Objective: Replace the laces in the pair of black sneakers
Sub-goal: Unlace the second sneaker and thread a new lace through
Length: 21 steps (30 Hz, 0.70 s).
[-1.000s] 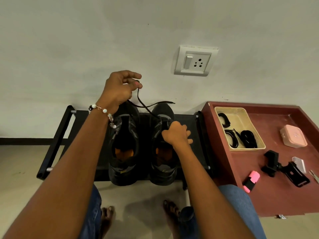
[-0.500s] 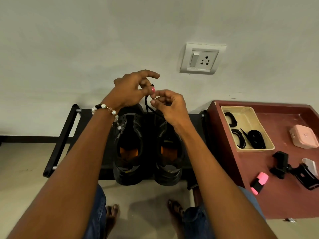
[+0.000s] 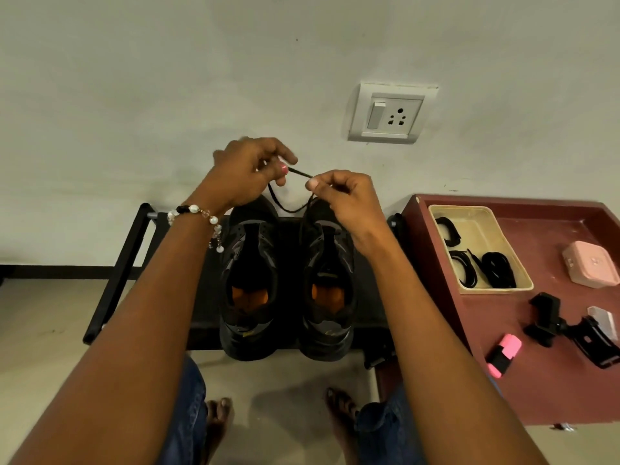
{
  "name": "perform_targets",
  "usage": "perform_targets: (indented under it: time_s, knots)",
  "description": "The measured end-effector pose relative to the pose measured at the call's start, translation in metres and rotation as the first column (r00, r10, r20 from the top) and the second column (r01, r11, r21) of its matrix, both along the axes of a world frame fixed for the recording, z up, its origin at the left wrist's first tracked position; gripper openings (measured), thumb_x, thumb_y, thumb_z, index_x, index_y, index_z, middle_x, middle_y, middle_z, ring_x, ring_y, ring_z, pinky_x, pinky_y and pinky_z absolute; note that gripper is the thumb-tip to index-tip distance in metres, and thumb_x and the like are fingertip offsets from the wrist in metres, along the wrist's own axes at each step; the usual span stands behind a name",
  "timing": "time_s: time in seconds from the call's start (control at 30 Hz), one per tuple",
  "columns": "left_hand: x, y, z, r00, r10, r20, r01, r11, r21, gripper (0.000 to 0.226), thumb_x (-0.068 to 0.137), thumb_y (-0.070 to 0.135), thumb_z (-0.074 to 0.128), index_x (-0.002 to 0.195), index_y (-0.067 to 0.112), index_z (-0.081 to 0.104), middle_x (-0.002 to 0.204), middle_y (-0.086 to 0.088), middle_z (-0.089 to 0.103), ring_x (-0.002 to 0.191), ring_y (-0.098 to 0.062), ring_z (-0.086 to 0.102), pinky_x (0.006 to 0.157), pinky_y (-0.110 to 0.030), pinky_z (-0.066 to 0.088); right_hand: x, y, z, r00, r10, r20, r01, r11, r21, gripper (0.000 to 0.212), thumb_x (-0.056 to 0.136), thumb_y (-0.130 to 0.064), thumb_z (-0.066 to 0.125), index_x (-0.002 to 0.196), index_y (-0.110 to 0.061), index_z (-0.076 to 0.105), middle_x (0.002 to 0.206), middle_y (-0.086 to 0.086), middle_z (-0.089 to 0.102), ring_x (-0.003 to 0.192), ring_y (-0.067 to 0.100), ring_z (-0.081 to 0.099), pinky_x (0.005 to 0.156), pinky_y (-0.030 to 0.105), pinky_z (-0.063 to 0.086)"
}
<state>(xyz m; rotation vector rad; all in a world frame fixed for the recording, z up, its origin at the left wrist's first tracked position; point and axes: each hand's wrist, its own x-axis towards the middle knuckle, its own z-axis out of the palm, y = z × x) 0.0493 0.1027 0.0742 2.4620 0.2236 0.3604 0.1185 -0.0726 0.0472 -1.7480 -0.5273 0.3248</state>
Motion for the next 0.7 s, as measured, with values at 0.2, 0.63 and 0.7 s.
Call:
perform_targets:
  time_s: [0.2, 0.63, 0.7]
  knots:
    - [0.001, 0.01, -0.011, 0.928, 0.335, 0.164, -0.365, 0.908, 0.206, 0.016, 0.091, 0.036, 0.062, 0.1, 0.029, 0.073, 0.106, -0.006, 0.055, 0.109, -0.028, 0.047, 0.087, -0.041, 0.034, 0.005, -0.01, 0.011, 0.984, 0.038, -0.173, -0.008, 0.985, 0.169, 0.026, 0.094, -0.016, 0.059, 0.072, -0.023, 0.07, 0.084, -0.011, 0.072, 0.087, 0.002, 0.06, 0.078, 0.031, 0.042]
    - [0.003, -0.011, 0.012, 0.928, 0.372, 0.034, 0.028, 0.022, -0.999, 0.017, 0.096, 0.007, 0.05, 0.09, 0.002, 0.065, 0.077, -0.009, 0.064, 0.065, -0.021, 0.067, 0.071, -0.036, 0.059, 0.003, -0.013, -0.005, 0.962, 0.261, -0.081, -0.272, 0.888, -0.371, 0.019, 0.095, -0.008, 0.059, 0.109, -0.012, 0.071, 0.098, -0.003, 0.069, 0.094, 0.007, 0.061, 0.08, 0.017, 0.05]
    - [0.002, -0.015, 0.019, 0.954, 0.293, 0.059, 0.046, 0.05, -0.998, 0.022, 0.098, 0.015, 0.05, 0.087, 0.004, 0.066, 0.069, -0.004, 0.056, 0.047, -0.01, 0.046, 0.052, -0.024, 0.052, 0.01, -0.013, -0.008, 0.999, 0.038, 0.029, -0.027, 0.949, -0.315, 0.023, 0.094, -0.008, 0.06, 0.115, -0.013, 0.069, 0.101, -0.004, 0.067, 0.097, 0.011, 0.063, 0.093, 0.026, 0.051]
